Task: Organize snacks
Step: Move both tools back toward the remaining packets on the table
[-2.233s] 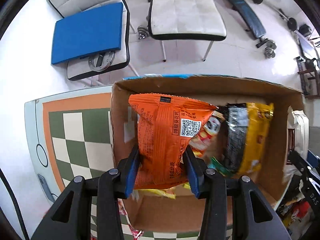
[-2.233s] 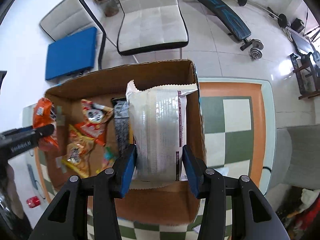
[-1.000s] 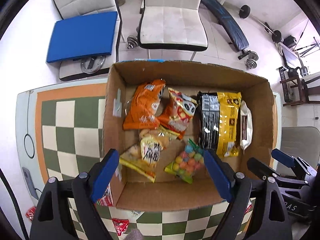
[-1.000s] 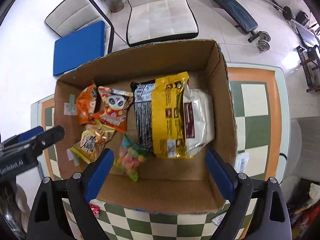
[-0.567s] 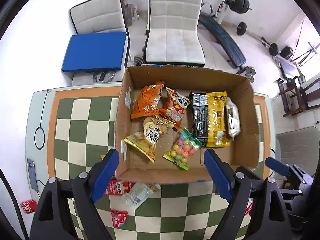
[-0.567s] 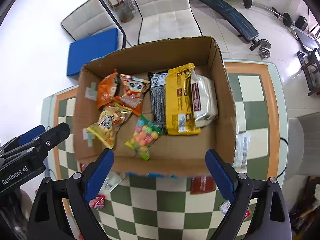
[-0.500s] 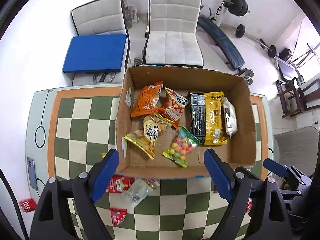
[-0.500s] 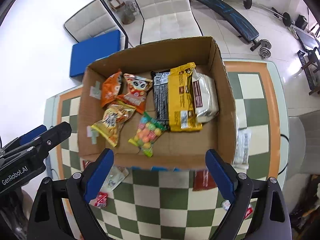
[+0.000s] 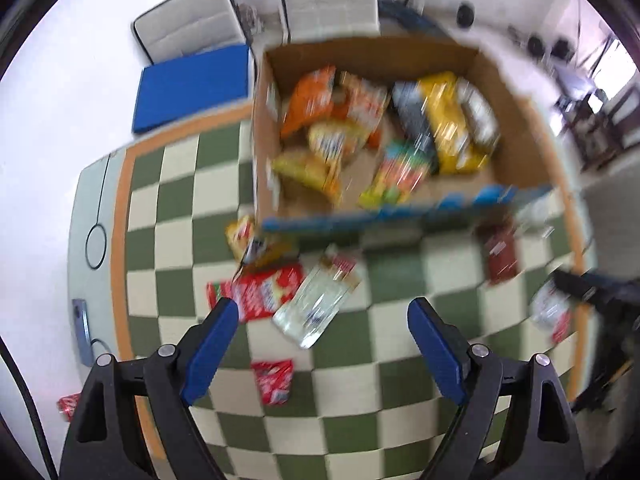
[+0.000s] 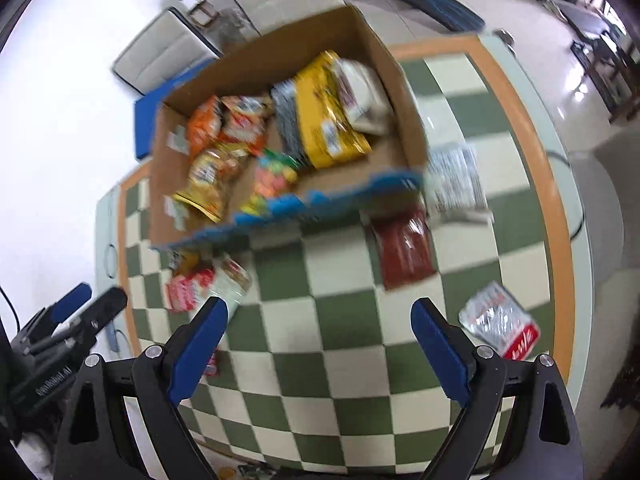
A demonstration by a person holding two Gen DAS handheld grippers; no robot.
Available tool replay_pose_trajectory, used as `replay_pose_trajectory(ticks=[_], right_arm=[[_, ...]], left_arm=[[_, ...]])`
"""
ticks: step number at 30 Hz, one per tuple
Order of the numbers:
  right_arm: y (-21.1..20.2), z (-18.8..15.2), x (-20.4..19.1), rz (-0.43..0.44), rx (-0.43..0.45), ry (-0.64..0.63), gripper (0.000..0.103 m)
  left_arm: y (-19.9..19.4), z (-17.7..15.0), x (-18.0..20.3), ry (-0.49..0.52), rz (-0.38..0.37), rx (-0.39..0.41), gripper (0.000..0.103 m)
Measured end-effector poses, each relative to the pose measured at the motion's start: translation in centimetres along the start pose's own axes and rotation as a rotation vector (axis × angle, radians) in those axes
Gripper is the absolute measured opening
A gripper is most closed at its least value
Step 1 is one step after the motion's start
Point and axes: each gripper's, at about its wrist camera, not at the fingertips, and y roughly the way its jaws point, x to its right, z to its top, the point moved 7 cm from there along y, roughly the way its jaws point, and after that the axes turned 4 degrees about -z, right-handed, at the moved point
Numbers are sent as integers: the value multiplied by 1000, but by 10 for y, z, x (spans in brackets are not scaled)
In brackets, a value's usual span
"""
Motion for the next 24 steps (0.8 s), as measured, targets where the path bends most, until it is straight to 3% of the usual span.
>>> replay_pose_trajectory(ticks=[5, 13, 17, 24], right_arm=[[48, -9, 30, -77, -55, 8, 95], [121, 8, 55, -134, -129, -38, 95], [141, 13, 59, -132, -150, -61, 95], [157, 16, 63, -144, -165, -78, 92]], left_arm=[[64, -21, -11, 26, 80, -116, 87], [143, -32, -23, 83, 161, -253, 87], [162, -35, -17, 108, 142, -276, 87], [154, -53, 5, 86, 63, -289, 83]])
